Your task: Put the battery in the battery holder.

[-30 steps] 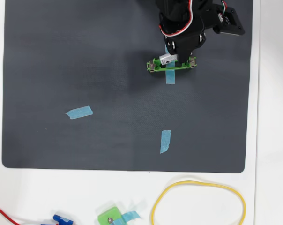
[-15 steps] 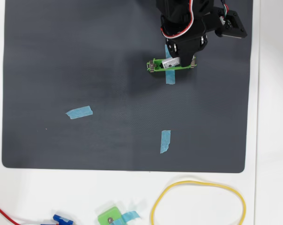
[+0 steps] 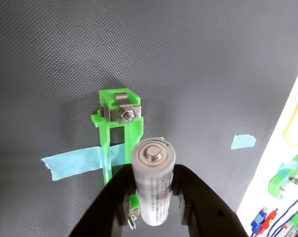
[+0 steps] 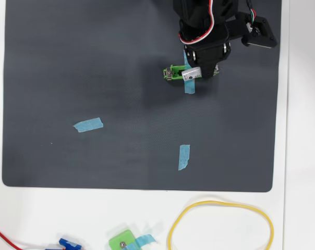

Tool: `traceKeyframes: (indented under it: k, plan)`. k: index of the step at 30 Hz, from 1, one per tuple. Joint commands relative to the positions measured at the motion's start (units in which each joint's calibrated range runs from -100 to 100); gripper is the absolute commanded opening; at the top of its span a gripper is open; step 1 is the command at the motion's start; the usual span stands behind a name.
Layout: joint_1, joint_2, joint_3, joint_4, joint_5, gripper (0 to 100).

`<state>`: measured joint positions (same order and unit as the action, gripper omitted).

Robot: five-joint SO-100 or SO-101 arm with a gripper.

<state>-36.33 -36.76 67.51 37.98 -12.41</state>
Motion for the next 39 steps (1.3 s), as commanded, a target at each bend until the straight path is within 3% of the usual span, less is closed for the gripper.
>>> traceKeyframes:
  k: [1, 39]
  plan:
    - [2.5, 0.1, -0.4, -0.9, -0.2, 0]
    - [1.6, 5.9, -1.3, -1.1, -2.5, 0]
